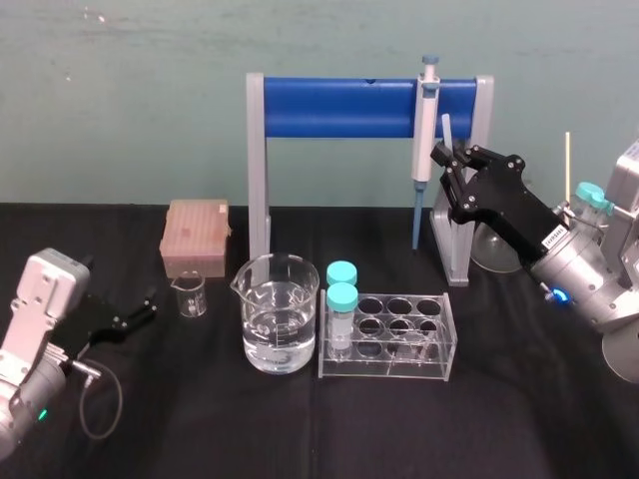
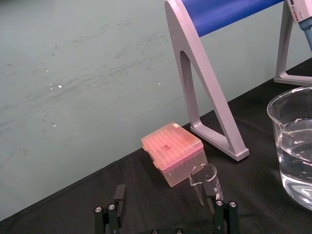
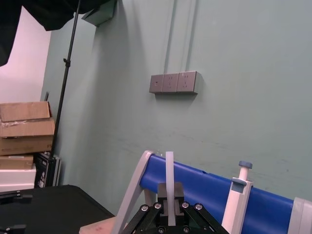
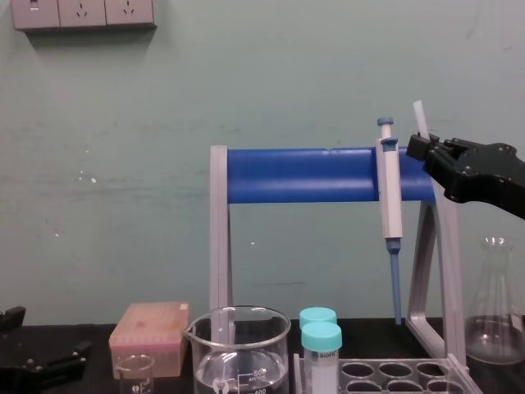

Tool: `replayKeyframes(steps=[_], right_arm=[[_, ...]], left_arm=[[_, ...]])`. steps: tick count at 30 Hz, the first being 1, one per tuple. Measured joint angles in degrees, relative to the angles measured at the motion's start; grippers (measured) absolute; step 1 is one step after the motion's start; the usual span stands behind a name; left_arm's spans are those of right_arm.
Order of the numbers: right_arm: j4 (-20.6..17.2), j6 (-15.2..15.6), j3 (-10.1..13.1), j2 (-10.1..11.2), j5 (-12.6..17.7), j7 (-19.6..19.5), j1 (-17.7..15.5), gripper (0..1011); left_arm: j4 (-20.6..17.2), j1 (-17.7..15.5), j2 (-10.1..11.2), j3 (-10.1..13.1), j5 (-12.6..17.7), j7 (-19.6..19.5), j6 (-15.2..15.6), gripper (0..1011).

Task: Pick up the stirring rod with one hand, then place it down.

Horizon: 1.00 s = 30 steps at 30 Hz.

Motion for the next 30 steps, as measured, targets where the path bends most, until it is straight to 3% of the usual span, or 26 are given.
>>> replayKeyframes(steps=[30], right_arm=[[-0.01,0.0,-0.03,-0.03,0.22,0.05,0.14,67]], left_arm=[[0.0,0.0,0.0,0.0,0.0,0.0,0.0,1000]])
